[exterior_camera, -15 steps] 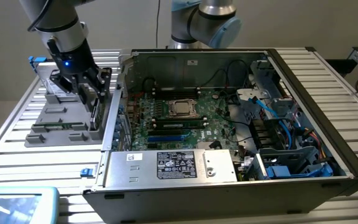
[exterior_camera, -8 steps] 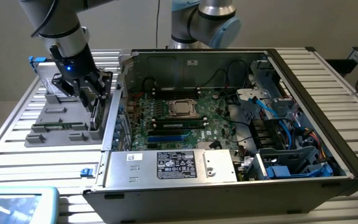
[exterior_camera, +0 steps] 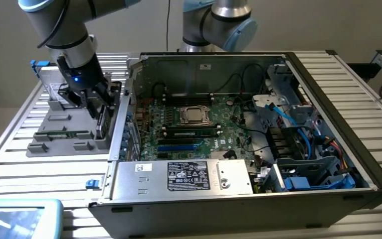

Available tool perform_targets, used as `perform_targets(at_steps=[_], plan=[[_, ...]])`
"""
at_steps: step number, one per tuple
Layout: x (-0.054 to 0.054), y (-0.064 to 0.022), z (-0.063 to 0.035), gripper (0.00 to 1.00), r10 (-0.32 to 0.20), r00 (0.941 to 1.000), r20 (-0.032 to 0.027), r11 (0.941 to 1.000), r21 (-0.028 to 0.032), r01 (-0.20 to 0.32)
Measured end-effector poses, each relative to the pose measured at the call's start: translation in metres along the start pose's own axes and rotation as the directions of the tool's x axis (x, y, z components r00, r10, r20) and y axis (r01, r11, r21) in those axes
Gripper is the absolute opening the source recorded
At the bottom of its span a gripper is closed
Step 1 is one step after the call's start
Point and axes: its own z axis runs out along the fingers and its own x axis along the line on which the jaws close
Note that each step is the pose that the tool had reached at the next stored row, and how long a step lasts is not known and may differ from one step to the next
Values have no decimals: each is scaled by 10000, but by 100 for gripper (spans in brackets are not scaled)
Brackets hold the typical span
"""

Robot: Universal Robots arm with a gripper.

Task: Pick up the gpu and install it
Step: 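Pick up the gpu and move the gpu toward the slot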

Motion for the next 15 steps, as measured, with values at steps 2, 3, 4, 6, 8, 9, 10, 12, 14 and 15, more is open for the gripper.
perform_targets(at_steps=[2,3,4,6,8,9,10,12,14,15], plan=[[-5,-4,34,52,0,10000,-14,10000,-2,0],[-7,-6,47,52,3,10000,-42,10000,-1,-3],[-10,-7,58,52,7,10000,-68,10000,-1,-7],[-20,-7,67,52,11,10000,-98,10000,0,-11],[-31,-7,70,52,12,9999,-100,10000,-2,-12],[-31,-8,70,52,12,9999,-101,10000,0,-12],[-31,-8,70,52,12,9999,-102,10000,0,-12],[-31,-7,72,52,12,9999,-101,10000,-1,-12],[-31,-8,73,52,11,9999,-101,10000,-1,-11],[-31,-8,73,52,12,9999,-101,10000,-1,-12]])
